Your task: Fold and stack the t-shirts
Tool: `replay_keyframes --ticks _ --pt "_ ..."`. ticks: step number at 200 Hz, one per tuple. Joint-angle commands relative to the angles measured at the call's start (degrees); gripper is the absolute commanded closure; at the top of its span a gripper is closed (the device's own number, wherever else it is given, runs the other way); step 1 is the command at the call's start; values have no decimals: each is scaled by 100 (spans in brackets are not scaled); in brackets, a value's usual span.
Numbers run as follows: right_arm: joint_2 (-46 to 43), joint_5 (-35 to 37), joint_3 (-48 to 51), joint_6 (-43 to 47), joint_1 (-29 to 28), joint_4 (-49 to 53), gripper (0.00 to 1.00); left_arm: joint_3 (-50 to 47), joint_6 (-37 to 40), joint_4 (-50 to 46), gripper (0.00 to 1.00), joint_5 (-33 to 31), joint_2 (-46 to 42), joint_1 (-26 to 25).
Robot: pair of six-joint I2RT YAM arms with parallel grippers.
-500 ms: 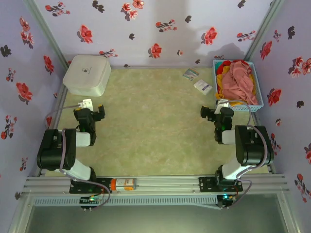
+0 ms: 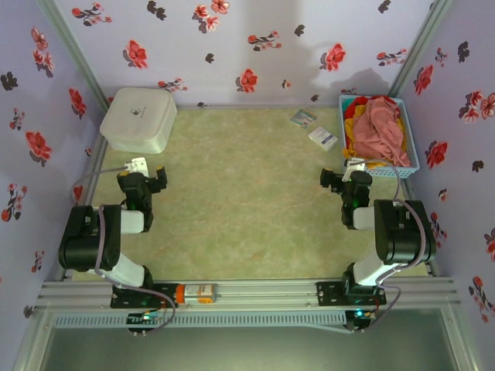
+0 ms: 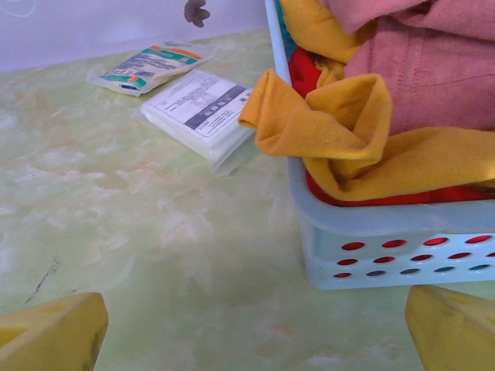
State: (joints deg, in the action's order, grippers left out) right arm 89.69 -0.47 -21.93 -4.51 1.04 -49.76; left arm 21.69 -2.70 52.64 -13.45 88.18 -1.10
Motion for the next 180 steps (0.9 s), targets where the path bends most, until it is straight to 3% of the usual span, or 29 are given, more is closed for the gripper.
replay_keyframes --ticks 1,126,157,180 --pt "-6 229 -62 -50 28 -98 1 -7 -38 36 0 -47 33 22" --pt "-60 130 -78 13 28 -45 1 -12 -29 36 0 -53 33 15" --pt "-450 368 -202 -63 10 530 1 -38 169 -11 0 -291 -172 -191" --pt "-889 666 -769 -297 -33 2060 1 153 512 -753 1 -768 -754 -560"
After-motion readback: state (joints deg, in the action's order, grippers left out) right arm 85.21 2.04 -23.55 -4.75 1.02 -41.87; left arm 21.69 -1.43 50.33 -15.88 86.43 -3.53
